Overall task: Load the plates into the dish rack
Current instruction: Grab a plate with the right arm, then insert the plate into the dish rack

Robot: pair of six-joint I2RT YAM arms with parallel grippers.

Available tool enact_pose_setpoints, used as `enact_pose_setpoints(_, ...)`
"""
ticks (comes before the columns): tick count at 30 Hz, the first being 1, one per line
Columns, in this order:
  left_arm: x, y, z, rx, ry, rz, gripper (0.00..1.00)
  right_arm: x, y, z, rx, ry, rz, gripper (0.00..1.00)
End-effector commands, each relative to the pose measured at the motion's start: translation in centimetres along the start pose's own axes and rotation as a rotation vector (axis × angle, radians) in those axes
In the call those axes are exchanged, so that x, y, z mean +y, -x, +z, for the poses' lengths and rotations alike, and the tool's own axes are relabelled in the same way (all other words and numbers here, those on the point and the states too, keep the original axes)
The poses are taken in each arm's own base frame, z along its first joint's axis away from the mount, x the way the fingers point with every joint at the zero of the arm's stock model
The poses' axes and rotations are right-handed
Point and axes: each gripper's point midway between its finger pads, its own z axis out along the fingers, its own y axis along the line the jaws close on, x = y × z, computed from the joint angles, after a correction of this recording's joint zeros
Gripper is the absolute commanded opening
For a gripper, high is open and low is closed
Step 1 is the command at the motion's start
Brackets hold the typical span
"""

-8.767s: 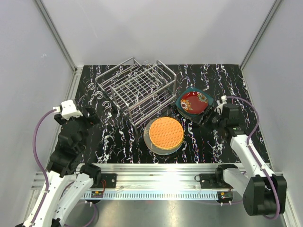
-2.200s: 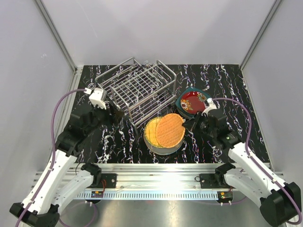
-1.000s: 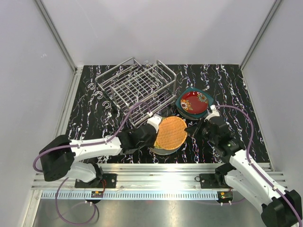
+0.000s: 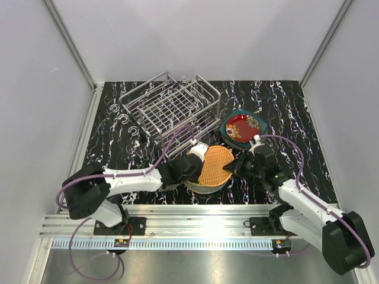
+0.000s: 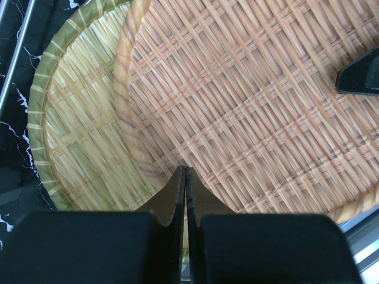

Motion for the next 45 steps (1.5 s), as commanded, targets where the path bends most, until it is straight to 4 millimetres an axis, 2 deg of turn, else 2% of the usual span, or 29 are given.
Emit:
enact_pose_setpoints(1, -0.7, 0.4, 0.2, -0.024, -0.025, -0.024, 0.0, 2.3, 1.4, -0.4, -0.05, 0.074, -0.017, 0.19)
enact_pose_setpoints(3, -0.7, 0.6, 0.0, -0.029, -0.028, -0.023, 0.01, 2.5, 1.9, -0.8, -0.074, 0.073, -0.032, 0.14)
enact_pose_setpoints(4, -0.7, 0.9, -0.1, -0.034, -0.03, -0.025, 0.04, 2.0, 1.6, -0.9, -0.061, 0.043, -0.027, 0.08)
enact_pose_setpoints(6, -0.8, 1.3, -0.4, -0.043, -0.031, -0.018, 0.1, 2.3, 2.0, -1.3, -0.083, 0.048, -0.033, 0.04)
enact_pose_setpoints(8, -1.0, 2.5, -1.1, -0.073, -0.044, -0.019, 0.27, 2.6, 2.1, -1.6, -0.089, 0.05, -0.031, 0.0)
enact_pose_setpoints(11, -0.9, 4.3, -2.7, -0.102, -0.038, 0.0, 0.39, 3.1, 2.6, -2.0, -0.106, 0.06, -0.026, 0.0)
enact_pose_setpoints(12, -0.9, 5.4, -3.3, -0.128, -0.035, 0.01, 0.48, 3.6, 2.9, -2.2, -0.115, 0.071, -0.03, 0.0)
enact_pose_setpoints(14, -0.8, 7.3, -5.2, -0.183, -0.043, 0.012, 0.57, 4.0, 3.2, -2.5, -0.124, 0.07, -0.031, 0.0)
enact_pose_setpoints(16, -0.8, 9.6, -7.2, -0.245, -0.051, 0.016, 0.62, 5.0, 3.9, -3.1, -0.138, 0.085, -0.045, 0.0)
enact_pose_setpoints(17, -0.7, 10.9, -8.9, -0.284, -0.065, 0.011, 0.65, 5.1, 4.3, -3.4, -0.152, 0.073, -0.057, 0.0)
enact_pose_setpoints(18, -0.8, 12.5, -10.5, -0.329, -0.078, 0.012, 0.69, 6.2, 5.1, -4.1, -0.181, 0.091, -0.078, 0.0)
enact_pose_setpoints(19, -0.7, 13.4, -11.6, -0.358, -0.085, 0.01, 0.73, 5.9, 5.2, -4.5, -0.183, 0.065, -0.1, 0.0)
enact_pose_setpoints(20, -0.5, 14.6, -13.8, -0.407, -0.099, 0.004, 0.75, 6.0, 5.8, -4.9, -0.207, 0.048, -0.113, 0.0)
enact_pose_setpoints(21, -0.3, 15.7, -15.1, -0.444, -0.103, 0.008, 0.81, 7.1, 6.6, -5.8, -0.236, 0.062, -0.136, 0.0)
enact_pose_setpoints(23, 0.6, 16.7, -17.3, -0.486, -0.089, 0.001, 0.86, 7.0, 7.3, -6.7, -0.258, 0.019, -0.181, 0.0)
enact_pose_setpoints(24, 1.2, 17.8, -19.3, -0.534, -0.088, -0.002, 0.91, 8.0, 8.1, -7.5, -0.283, 0.028, -0.206, 0.0)
enact_pose_setpoints(26, 2.9, 18.1, -21.0, -0.56, -0.031, -0.001, 0.95, 8.3, 8.6, -8.3, -0.293, 0.007, -0.264, 0.0)
enact_pose_setpoints(27, 3.8, 18.9, -22.8, -0.602, -0.008, -0.001, 0.97, 9.0, 9.2, -9.0, -0.313, 0.015, -0.283, 0.0)
enact_pose_setpoints(32, 9.3, 18.7, -25.3, -0.618, 0.216, 0.033, 0.99, 11.2, 11.0, -10.5, -0.38, 0.039, -0.386, 0.0)
enact_pose_setpoints(34, 11.5, 18.1, -25.5, -0.596, 0.314, 0.047, 0.99, 13.4, 12.1, -11.4, -0.407, 0.083, -0.432, 0.0)
enact_pose_setpoints(37, 13.8, 17.5, -25.8, -0.598, 0.416, 0.035, 0.99, 15.5, 12.9, -12.3, -0.423, 0.117, -0.481, 0.0)
enact_pose_setpoints(38, 14.8, 16.7, -25.3, -0.584, 0.468, 0.042, 0.99, 16.9, 13.6, -12.8, -0.44, 0.14, -0.493, 0.0)
enact_pose_setpoints(42, 17.0, 15.3, -24.9, -0.57, 0.578, 0.044, 0.99, 20.8, 14.9, -13.6, -0.463, 0.199, -0.552, 0.0)
enact_pose_setpoints(43, 17.4, 15.2, -25.2, -0.562, 0.608, 0.063, 0.99, 21.2, 15.3, -12.8, -0.45, 0.192, -0.56, 0.0)
enact_pose_setpoints(44, 17.7, 15.2, -25.4, -0.561, 0.626, 0.074, 0.99, 22.8, 16.0, -13.6, -0.478, 0.21, -0.572, 0.0)
enact_pose_setpoints(45, 18.0, 15.4, -25.8, -0.575, 0.645, 0.068, 0.99, 23.4, 16.3, -13.5, -0.482, 0.208, -0.588, 0.0)
